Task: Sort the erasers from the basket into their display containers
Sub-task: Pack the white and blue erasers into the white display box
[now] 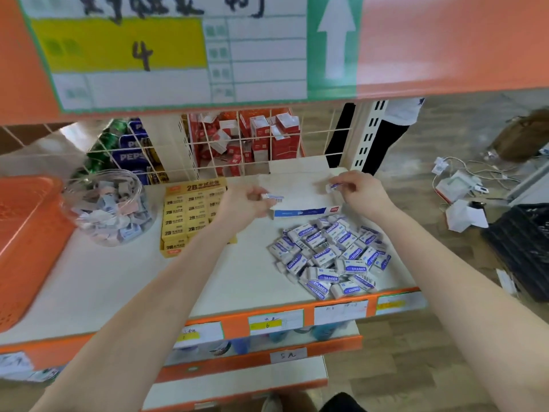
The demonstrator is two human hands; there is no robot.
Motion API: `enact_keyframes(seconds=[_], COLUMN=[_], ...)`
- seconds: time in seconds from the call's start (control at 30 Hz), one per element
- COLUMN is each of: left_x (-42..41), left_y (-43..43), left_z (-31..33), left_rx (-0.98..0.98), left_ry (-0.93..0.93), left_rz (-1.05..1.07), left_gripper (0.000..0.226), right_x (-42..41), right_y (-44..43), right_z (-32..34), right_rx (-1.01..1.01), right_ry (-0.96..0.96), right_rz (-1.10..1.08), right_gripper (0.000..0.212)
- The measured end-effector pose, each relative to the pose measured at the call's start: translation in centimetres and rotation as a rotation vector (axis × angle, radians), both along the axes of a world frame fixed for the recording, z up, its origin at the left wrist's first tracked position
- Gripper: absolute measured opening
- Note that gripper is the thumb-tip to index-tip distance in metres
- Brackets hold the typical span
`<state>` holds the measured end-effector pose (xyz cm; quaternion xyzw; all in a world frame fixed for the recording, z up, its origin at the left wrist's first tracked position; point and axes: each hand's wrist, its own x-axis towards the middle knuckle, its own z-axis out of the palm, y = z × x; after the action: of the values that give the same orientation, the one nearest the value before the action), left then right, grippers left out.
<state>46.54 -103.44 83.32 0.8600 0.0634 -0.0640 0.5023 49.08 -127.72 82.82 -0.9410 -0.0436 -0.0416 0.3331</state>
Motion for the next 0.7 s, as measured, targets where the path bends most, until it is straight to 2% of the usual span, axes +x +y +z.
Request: enact_keyframes(seconds=[0.13,0.27,0.43,0.57,0.63,0.7], left_x=[-0.6,-1.0,-0.4,-0.2,-0.4,-0.6], left_y=[-0.1,0.1,0.5,-0.4,-1.1,-1.6], left_z=[-0.2,0.9,2.3,2.0,1.5,1.1], left_rx=[0.044,0.077,0.096,0.095,0.096,0.104], left_ry=[0.031,-0.055,-0.185,-0.192,-0.173,-0.169], left_rz=[-0.038,-0.034,0.06,0.091,0.083,0.069], left_gripper=[0.035,0.034,0.018,0.017,0.019,0.02], right_x=[-0.2,0.3,1.2,1.8,2.5,3.0], right_y=[0.1,0.4,1.2,1.6,1.8,2.3], right_z=[-0.3,0.3,1.8,2.1,2.0,2.0], right_rx=[0.051,0.094,0.283,0.124,0.036,0.033], right_ry=[-0.006,-0.156,-0.145,-0.121,-0.076,-0.027], right_rz=[-0.025,-0.065,0.036,0.251,0.281,0.292], right_gripper=[0.032,0.024,0.019,0.024,0.023,0.022])
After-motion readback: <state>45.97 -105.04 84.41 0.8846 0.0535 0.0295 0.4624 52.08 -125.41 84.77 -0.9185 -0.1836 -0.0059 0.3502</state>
